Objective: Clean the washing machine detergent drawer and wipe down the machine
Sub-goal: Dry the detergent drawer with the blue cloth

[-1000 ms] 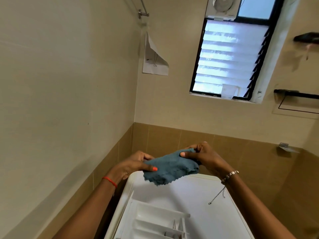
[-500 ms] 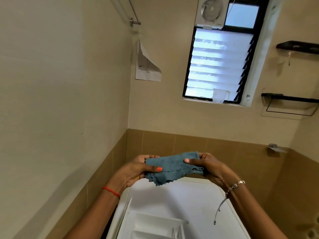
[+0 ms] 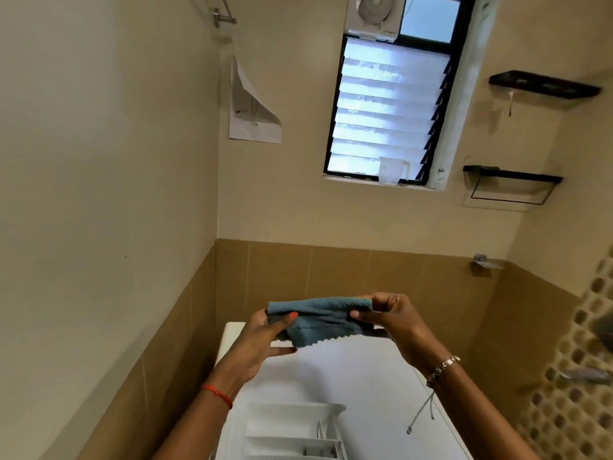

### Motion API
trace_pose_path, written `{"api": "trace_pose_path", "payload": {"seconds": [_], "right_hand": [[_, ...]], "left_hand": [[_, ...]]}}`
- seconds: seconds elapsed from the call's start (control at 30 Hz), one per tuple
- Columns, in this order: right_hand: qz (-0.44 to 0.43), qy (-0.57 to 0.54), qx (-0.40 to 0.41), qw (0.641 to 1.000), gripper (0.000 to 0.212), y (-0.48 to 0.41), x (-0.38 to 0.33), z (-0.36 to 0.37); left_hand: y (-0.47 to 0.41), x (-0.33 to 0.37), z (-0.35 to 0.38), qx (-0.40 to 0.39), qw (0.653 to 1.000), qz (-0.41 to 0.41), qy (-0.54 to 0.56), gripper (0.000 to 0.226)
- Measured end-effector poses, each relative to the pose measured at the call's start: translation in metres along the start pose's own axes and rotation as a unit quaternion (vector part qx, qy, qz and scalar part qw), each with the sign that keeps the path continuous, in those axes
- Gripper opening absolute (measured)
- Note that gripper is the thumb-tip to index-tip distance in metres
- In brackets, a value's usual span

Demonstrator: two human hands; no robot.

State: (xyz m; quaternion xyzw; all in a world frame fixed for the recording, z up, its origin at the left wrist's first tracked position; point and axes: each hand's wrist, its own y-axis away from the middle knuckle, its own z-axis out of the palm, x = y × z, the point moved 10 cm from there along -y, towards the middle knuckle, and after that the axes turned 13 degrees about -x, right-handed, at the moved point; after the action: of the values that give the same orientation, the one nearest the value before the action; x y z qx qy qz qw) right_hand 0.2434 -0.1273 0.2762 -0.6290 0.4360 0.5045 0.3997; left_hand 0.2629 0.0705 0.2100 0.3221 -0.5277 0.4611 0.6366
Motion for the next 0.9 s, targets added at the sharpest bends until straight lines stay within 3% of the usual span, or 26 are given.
{"api": "trace_pose_path", "payload": {"seconds": [0.23,0.4,0.63,0.9], "right_hand": [[0.063,-0.183,0.088,0.977,0.02,0.056,0.063,-0.03],[0.07,-0.248,0.173,0.951,0.023,0.133,0.084,-0.084],[0.066,-0.271,0.272,0.921,0.021,0.274,0.08,-0.163],[0.065,-0.286,0.414,0.861,0.018,0.491,0.096,-0.263]], "left_hand": [[-0.013,-0.047,0.056,-0.057,0.995,-0.061,0.047,0.019],[-0.02,-0.07,0.143,-0.167,0.98,-0.108,0.029,0.019],[-0.018,-0.094,0.3,-0.309,0.936,-0.167,0.001,0.022],[0.03,-0.153,0.539,-0.447,0.863,-0.235,-0.003,0.024]]}}
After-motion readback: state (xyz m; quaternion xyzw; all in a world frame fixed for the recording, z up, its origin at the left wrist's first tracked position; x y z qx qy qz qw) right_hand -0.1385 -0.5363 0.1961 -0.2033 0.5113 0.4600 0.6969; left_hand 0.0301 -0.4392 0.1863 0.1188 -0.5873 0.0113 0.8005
